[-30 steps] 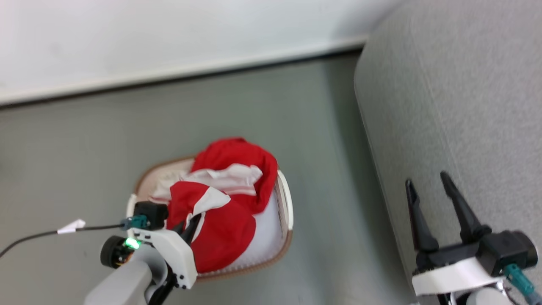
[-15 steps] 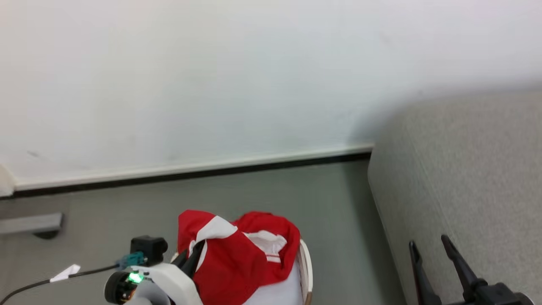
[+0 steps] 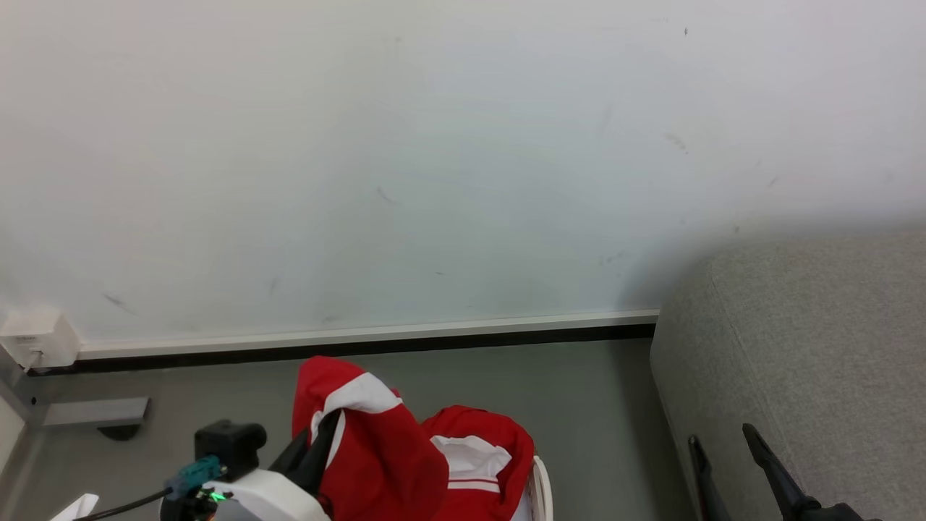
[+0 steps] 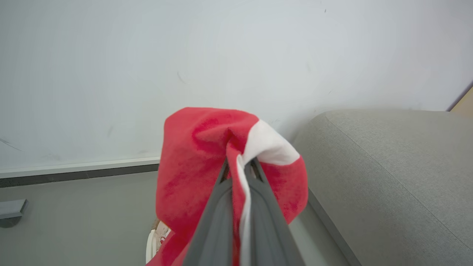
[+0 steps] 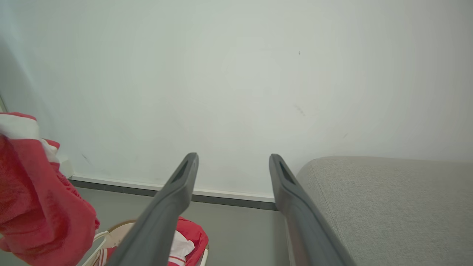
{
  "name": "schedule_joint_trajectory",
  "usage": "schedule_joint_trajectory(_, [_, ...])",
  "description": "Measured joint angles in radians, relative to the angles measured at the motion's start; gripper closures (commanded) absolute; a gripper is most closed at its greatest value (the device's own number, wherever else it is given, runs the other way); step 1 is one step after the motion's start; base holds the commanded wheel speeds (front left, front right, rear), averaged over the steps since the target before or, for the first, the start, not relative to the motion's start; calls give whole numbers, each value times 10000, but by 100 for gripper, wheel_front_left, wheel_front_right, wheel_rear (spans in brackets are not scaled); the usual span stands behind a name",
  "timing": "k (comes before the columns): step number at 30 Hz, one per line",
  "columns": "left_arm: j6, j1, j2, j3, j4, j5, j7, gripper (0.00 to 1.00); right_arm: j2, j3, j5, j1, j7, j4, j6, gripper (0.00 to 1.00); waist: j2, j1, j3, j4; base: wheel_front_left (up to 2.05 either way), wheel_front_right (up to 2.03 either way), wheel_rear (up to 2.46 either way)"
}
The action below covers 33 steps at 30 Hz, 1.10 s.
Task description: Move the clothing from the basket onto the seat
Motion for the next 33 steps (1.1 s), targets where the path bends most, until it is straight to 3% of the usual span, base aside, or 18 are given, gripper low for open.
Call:
schedule_joint_trajectory(6, [199,49,245,35,-721,58,82,100,2,520,-15,-48,0,-111,-2,0,0,1,1,44,0,0,0])
schedule_joint_trajectory(15, [261,-76,397,-291,-2046,357,587,100,-583,2683,40,-974,0,-125,-2,0,0,2,102,-3,0,0,0])
schedule_joint_trajectory(24, [71,-467,-50,-1001,-2493,621,1062,100,-1085,5187,577,-2478,-15,451,0,0,0,3,180,-92,0,0,0])
schedule_joint_trajectory(33, [-222,-778,-441,-1778,-2982,974,1557,100,-1177,5879,637,-3277,-15,1628,0,0,0,3,206,41,0,0,0])
